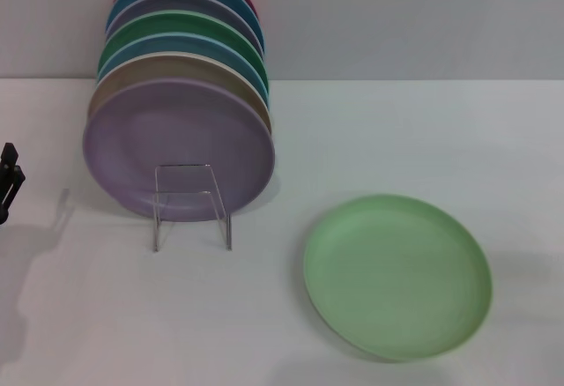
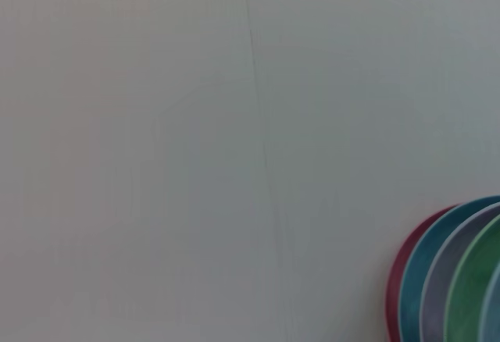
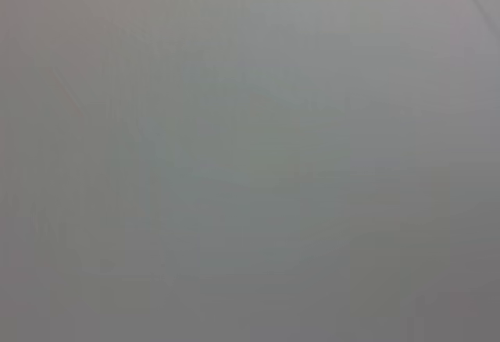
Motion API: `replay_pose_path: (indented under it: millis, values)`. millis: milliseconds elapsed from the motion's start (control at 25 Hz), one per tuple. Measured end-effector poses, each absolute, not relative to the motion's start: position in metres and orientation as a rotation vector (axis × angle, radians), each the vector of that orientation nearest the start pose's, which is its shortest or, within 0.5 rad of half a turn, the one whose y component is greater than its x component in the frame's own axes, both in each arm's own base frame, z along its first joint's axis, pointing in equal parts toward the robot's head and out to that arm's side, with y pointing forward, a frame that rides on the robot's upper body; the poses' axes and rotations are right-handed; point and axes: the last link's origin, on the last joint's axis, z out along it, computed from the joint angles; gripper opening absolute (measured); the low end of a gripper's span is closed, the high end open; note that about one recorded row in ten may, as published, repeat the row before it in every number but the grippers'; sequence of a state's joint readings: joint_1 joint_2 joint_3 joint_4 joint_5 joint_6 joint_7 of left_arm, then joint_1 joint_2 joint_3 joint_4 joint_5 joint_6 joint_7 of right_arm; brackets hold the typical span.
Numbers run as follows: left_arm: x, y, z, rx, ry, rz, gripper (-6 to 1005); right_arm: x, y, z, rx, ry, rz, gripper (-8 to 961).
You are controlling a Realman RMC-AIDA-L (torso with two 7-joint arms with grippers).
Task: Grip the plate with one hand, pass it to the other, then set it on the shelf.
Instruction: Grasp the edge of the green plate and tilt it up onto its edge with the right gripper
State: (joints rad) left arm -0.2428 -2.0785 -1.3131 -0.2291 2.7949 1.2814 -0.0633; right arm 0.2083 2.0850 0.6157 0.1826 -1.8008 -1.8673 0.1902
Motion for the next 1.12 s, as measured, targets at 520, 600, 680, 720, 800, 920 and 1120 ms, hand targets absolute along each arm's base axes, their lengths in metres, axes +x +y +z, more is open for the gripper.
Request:
replay_pose_path:
  millis: [520,600,680,720,800,920,1120]
  values:
    - [-0.350,0.287,0.012,-1.527,-0.384,-0.637,826,0.312,0.264,0.069,-1.212,0.322,1.176,791]
    - [-0.350,0.287,0.012,-1.526,-0.382,-0.638,826,0.307,0.273,0.072,-1.254,0.345,1.187,790]
    - [-0.350,0.288,0.013,-1.526,-0.379,-0.638,826,0.296,0.292,0.077,-1.333,0.382,1.164,790]
    - [-0.349,0.288,0.013,-1.527,-0.376,-0.640,826,0.281,0.311,0.082,-1.399,0.422,1.135,790]
    - [-0.348,0.289,0.012,-1.529,-0.372,-0.643,826,0.274,0.319,0.084,-1.431,0.455,1.121,790]
    - [-0.347,0.290,0.012,-1.530,-0.370,-0.645,826,0.246,0.346,0.090,-1.556,0.588,1.050,789]
    - [-0.346,0.291,0.013,-1.533,-0.364,-0.648,826,0.185,0.363,0.094,-1.760,0.737,0.755,789]
